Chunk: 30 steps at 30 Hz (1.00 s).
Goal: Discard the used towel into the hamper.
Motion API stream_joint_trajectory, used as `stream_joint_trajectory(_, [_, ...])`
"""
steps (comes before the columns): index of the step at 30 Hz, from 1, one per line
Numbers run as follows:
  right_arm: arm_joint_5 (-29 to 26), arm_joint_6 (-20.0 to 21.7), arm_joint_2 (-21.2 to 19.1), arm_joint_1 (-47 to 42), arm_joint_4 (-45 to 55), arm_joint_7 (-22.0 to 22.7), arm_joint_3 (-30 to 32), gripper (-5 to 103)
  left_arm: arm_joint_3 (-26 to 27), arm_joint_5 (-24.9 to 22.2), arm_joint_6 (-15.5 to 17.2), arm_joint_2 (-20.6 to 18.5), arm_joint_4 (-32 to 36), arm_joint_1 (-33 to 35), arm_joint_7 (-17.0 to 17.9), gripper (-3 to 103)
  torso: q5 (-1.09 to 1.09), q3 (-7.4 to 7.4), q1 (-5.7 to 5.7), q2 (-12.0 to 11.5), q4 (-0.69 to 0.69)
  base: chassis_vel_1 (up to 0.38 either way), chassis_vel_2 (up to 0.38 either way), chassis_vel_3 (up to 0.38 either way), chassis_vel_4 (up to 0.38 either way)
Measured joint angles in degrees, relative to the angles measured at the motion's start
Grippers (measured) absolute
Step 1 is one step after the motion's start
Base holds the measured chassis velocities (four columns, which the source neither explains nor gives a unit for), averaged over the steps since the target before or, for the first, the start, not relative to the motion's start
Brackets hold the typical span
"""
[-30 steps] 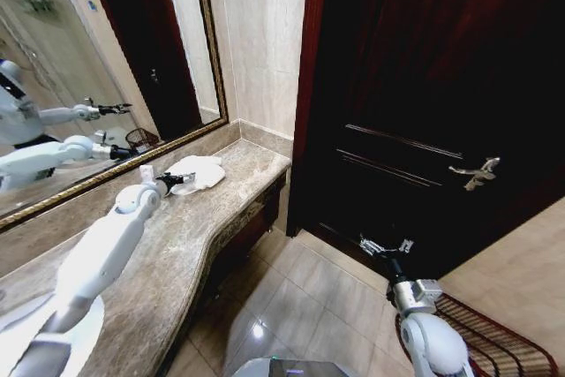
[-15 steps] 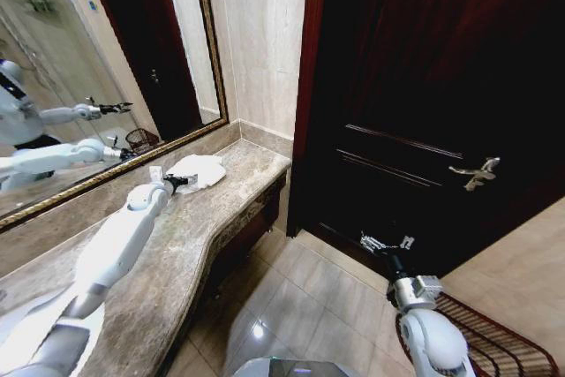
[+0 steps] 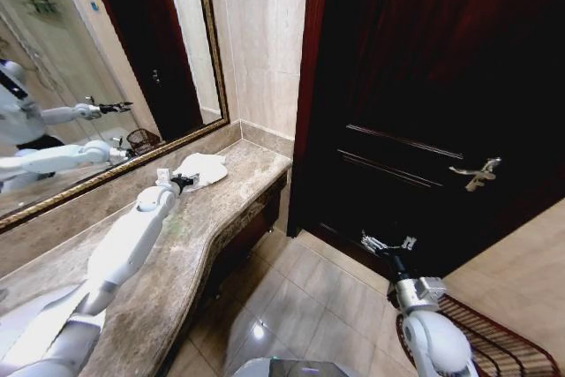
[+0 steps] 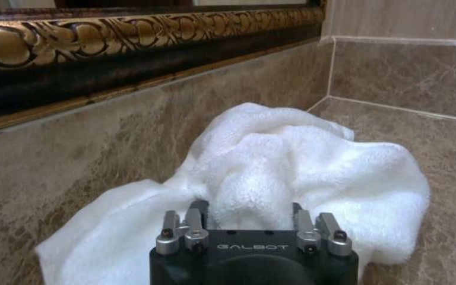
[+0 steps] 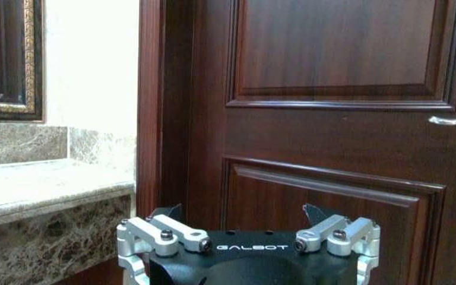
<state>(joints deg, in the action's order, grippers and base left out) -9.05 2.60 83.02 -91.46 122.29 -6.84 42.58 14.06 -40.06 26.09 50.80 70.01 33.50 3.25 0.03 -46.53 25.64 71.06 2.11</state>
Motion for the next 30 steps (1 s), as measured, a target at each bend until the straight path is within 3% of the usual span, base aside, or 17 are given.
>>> stream_joint_trajectory(11, [-0.16, -0.08, 0.16, -0.14, 0.54, 0.01, -0.02, 100, 1.37, -0.13, -0.09, -0.33, 0.82, 1.19, -0.36, 32, -0.03, -0.01, 0.01, 0.00, -0.02, 0.000, 0.000, 0.000, 0.000])
stream_joint_trajectory(16, [-0.16, -0.14, 0.31, -0.16, 0.79, 0.07, -0.09, 100, 2.57, -0.16, -1.66, 0.05, 1.67, 2.08, -0.15, 23, -0.06, -0.02, 0.02, -0.01, -0.01, 0.000, 0.000, 0.000, 0.000])
stream_joint_trajectory(19, [-0.20, -0.14, 0.44, -0.32, 1.45, 0.15, -0.20, 100, 4.75, 0.65, -5.70, 0.21, 5.72, 5.19, 0.40, 20, -0.11, -0.04, 0.03, -0.02, 0.00, 0.000, 0.000, 0.000, 0.000])
stream_joint_trajectory(30, [-1.36, -0.91, 0.60, -1.80, 3.15, 0.21, 0.21, 100, 14.23, 0.76, -7.06, -0.88, 25.30, 19.21, 1.60, 20, -0.05, -0.01, 0.02, -0.02, 0.00, 0.000, 0.000, 0.000, 0.000])
